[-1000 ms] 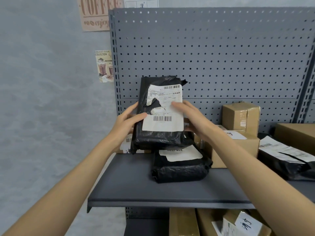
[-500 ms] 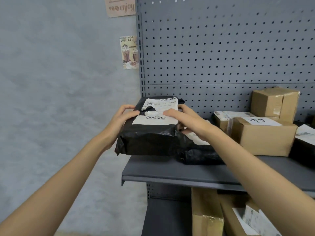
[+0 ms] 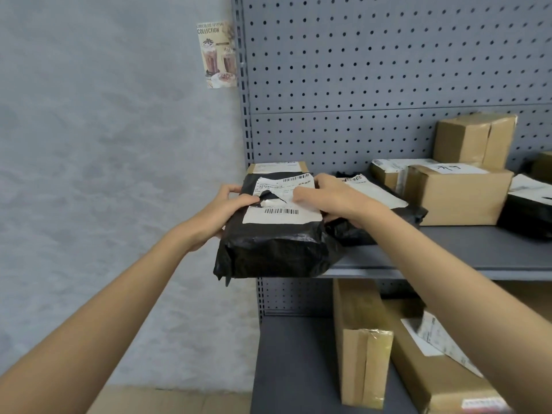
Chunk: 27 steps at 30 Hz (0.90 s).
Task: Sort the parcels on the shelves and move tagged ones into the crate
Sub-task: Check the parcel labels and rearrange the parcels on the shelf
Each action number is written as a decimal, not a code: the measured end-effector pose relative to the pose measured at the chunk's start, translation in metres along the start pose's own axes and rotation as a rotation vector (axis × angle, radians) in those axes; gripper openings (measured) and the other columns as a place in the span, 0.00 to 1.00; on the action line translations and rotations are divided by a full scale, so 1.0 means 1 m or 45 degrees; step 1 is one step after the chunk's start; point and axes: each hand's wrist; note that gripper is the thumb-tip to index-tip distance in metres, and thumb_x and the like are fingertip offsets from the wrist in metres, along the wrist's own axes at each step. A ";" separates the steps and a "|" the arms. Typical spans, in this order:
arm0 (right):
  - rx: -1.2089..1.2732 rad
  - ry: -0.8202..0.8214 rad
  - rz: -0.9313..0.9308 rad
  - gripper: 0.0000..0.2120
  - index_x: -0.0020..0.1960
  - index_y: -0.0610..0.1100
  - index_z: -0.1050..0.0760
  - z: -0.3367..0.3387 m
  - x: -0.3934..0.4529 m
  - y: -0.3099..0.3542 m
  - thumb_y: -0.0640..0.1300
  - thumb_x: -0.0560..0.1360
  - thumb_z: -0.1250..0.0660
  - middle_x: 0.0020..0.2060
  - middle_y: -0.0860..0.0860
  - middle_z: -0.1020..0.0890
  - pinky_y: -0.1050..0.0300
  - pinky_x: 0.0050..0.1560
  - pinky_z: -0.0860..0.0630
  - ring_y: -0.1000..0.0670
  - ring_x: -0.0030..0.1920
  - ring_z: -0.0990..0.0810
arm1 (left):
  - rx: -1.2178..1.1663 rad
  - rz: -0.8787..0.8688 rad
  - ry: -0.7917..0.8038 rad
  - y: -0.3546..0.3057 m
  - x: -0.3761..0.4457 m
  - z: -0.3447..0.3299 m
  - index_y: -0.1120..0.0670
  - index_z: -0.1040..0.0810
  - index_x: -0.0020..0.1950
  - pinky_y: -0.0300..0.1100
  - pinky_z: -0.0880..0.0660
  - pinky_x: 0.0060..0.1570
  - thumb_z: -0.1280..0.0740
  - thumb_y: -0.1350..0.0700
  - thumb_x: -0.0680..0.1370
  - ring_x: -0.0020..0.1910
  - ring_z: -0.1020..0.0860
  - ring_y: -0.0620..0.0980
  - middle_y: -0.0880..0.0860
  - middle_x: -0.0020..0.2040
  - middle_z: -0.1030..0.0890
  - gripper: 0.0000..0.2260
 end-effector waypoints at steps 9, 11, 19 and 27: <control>-0.210 -0.246 -0.004 0.31 0.67 0.41 0.36 0.004 0.010 -0.005 0.49 0.70 0.27 0.55 0.48 0.25 0.65 0.45 0.24 0.49 0.52 0.23 | 0.258 -0.148 -0.104 -0.013 0.009 -0.001 0.47 0.36 0.67 0.36 0.34 0.48 0.32 0.46 0.72 0.52 0.26 0.43 0.47 0.58 0.28 0.26; -0.186 -0.335 0.040 0.34 0.70 0.43 0.37 0.011 0.008 -0.007 0.50 0.70 0.27 0.61 0.46 0.26 0.55 0.56 0.27 0.45 0.59 0.25 | 0.271 -0.215 -0.146 -0.021 0.011 -0.001 0.47 0.37 0.69 0.42 0.39 0.56 0.32 0.45 0.71 0.61 0.33 0.48 0.51 0.66 0.34 0.28; -0.274 -0.508 -0.079 0.28 0.68 0.41 0.31 0.066 -0.009 -0.033 0.47 0.71 0.29 0.60 0.49 0.27 0.61 0.51 0.33 0.49 0.56 0.26 | 0.486 -0.407 0.015 -0.065 0.010 -0.039 0.43 0.39 0.70 0.43 0.40 0.60 0.31 0.42 0.70 0.70 0.39 0.48 0.51 0.72 0.38 0.31; -0.350 -0.193 -0.357 0.37 0.72 0.40 0.38 0.095 -0.015 -0.068 0.56 0.70 0.29 0.67 0.47 0.30 0.60 0.47 0.33 0.46 0.62 0.30 | 1.013 -0.207 0.332 -0.099 0.015 -0.095 0.47 0.45 0.74 0.42 0.37 0.63 0.36 0.34 0.71 0.70 0.36 0.50 0.50 0.72 0.35 0.37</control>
Point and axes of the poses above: each hand's wrist, its own x-axis towards the middle knuckle, its own z-axis out of the back of the hand, y = z × x
